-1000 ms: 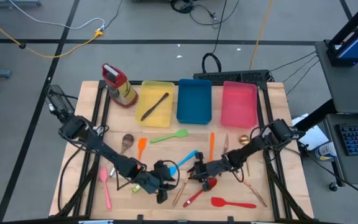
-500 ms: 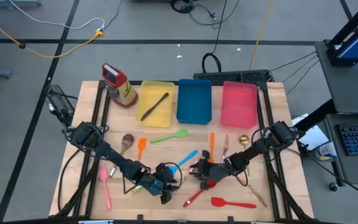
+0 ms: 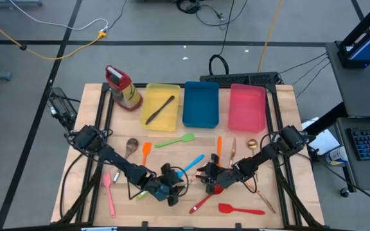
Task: Pick & Place Kitchen Items
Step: Put the bottom left bronze knife into the yellow bin
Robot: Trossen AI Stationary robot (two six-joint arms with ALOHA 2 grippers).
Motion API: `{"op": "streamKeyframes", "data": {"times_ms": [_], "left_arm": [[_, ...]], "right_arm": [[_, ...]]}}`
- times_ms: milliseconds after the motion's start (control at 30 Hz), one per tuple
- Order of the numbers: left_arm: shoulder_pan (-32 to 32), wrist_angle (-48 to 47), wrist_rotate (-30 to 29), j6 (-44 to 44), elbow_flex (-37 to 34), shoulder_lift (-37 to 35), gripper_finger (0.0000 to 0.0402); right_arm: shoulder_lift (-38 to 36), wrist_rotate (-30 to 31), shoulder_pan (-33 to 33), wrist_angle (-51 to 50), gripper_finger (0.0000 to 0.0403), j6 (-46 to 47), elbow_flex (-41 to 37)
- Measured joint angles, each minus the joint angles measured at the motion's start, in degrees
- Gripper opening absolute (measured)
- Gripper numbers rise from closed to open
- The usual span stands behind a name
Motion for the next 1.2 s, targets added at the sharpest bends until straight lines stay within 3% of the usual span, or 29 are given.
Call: {"op": "streamKeyframes", "data": {"times_ms": [433,700,900,1200], "left_arm": [[-2.8,3.9,-8.2,-1.1,0.0,0.0,0.0133],[-3.6,9.2,-11.3,-4.4,0.2,5.7,0.0133],[-4.7,9.4,-14.9,-5.0,4.1,9.6,0.0133],[-5.4,-9.0,-19.9,-11.3,14.0,14.6,0.0133]], "right_arm": [[0.0,1.0,0.0,0.0,0.0127,0.2,0.0],[0.0,1.0,0.0,0.2,0.0127,-0.3,0.0],[0.0,0.9,-0.3,0.6,0.0127,-2.2,0.0],[0.0,0.4,-1.0,1.3,0.0127,-2.4,0.0]]}}
